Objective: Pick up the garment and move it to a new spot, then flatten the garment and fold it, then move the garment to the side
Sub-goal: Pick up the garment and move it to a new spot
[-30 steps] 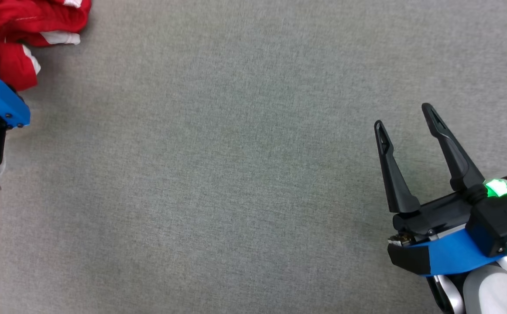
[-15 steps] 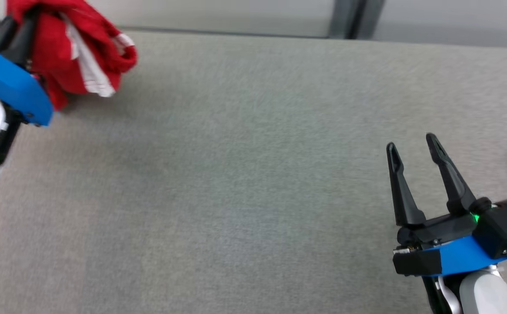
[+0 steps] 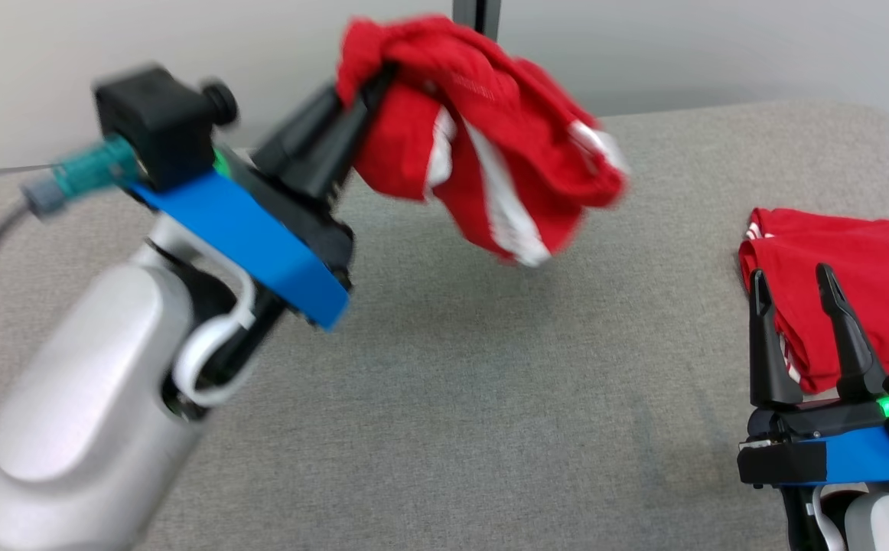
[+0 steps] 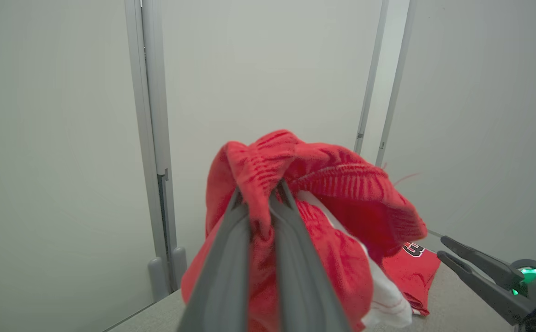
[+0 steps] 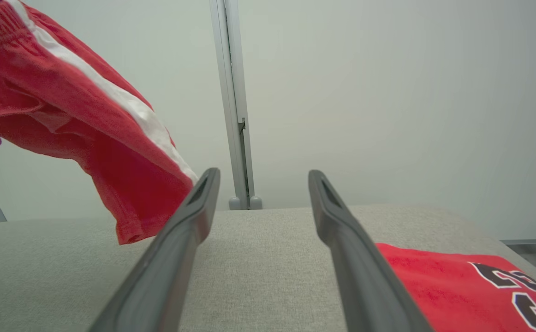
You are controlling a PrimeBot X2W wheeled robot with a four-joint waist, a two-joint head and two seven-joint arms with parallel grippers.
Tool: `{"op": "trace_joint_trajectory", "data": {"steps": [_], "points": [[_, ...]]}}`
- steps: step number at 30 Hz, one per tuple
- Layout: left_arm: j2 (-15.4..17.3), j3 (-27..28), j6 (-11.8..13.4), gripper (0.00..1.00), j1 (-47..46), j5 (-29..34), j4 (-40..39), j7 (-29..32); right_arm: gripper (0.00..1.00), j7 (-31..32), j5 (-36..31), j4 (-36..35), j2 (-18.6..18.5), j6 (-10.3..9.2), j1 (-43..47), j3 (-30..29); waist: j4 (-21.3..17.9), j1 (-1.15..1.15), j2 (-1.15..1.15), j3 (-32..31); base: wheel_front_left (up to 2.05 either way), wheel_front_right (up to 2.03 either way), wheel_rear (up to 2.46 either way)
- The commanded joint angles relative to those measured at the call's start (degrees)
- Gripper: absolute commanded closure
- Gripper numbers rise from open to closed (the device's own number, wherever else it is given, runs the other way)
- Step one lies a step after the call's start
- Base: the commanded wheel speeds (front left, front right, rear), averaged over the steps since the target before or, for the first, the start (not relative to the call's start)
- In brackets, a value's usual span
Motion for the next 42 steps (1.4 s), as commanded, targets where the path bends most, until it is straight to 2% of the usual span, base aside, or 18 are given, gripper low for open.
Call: {"op": "trace_joint_trajectory", "data": {"steps": [1, 5, 11, 15, 21, 22, 23, 24, 25, 31, 34, 42], "points": [[-0.58, -0.74, 0.35, 1.0, 3.16, -0.54, -0.16, -1.38, 0.0, -0.45, -0.12, 0.08, -0.02, 0.01, -0.27, -0.09, -0.4, 0.01, 0.0, 0.77, 0.0, 0.0, 0.0], [-0.64, -3.41, -0.34, 1.0, 7.6, 0.7, 5.06, -3.8, 0.0, -0.7, -0.29, -0.29, -0.04, 0.01, -1.38, -0.08, -0.97, 0.01, 0.0, 2.94, 0.0, 0.0, 0.0], [-0.03, -7.34, -1.27, 1.0, 10.45, 5.08, 20.69, -9.77, 0.0, -0.89, -0.4, -0.55, -0.04, 0.01, -2.65, 0.34, -1.53, 0.01, 0.0, 5.76, 0.0, 0.0, 0.0], [0.39, -8.81, 0.09, 1.0, 8.78, 10.2, 30.13, -14.96, 0.0, -0.95, -0.74, -0.7, -0.04, 0.01, -3.29, -0.03, -1.31, 0.01, 0.0, 7.06, 0.0, 0.0, 0.0], [-0.81, -10.27, 1.07, 1.0, 7.33, 13.78, 37.92, -19.42, 0.0, -0.74, -1.32, -0.56, -0.04, 0.01, -3.3, -0.75, -0.41, 0.01, 0.0, 7.42, 0.0, 0.0, 0.0], [-1.1, -10.26, 1.28, 0.82, 6.96, 14.12, 38.88, -20.1, 0.0, -0.63, -1.43, -0.48, -0.04, 0.01, -3.36, -0.71, -0.16, 0.01, 0.0, 7.33, 0.0, 0.0, 0.0], [-1.45, -10.18, 1.42, 0.58, 6.74, 14.23, 39.79, -20.69, 0.0, -0.56, -1.54, -0.38, -0.04, 0.01, -3.38, -0.73, 0.11, 0.01, 0.0, 7.18, 0.0, 0.0, 0.0], [-1.84, -10.08, 1.54, 0.16, 6.59, 14.5, 40.47, -21.19, 0.0, -0.49, -1.57, -0.3, -0.05, 0.01, -3.37, -0.65, 0.36, 0.01, 0.0, 6.99, 0.0, 0.0, 0.0], [-2.33, -9.93, 1.66, 0.0, 6.51, 14.64, 41.06, -21.67, 0.0, -0.39, -1.55, -0.16, -0.04, 0.01, -3.34, -0.51, 0.61, 0.01, 0.0, 6.75, 0.0, 0.0, 0.0], [-4.28, -7.5, 2.26, 0.0, 8.74, 14.08, 41.11, -23.08, 0.0, -0.15, -1.63, 1.68, -0.05, 0.01, -2.68, -0.06, 2.25, 0.01, 0.0, 4.34, 0.0, 0.0, 0.0], [-4.6, -3.89, 3.16, 0.0, 10.82, 13.4, 37.82, -23.13, 0.0, -0.13, -1.87, 2.73, -0.05, 0.01, -2.22, 0.09, 3.05, 0.01, 0.0, 2.82, 0.0, 0.0, 0.0], [-5.87, 6.05, 5.58, 0.0, 23.72, 13.1, 27.61, -23.13, 0.0, -0.61, -1.87, 6.59, -0.05, 0.01, -0.53, 1.38, 4.81, 0.01, 0.0, -2.93, 0.0, 0.0, 0.0]]}}
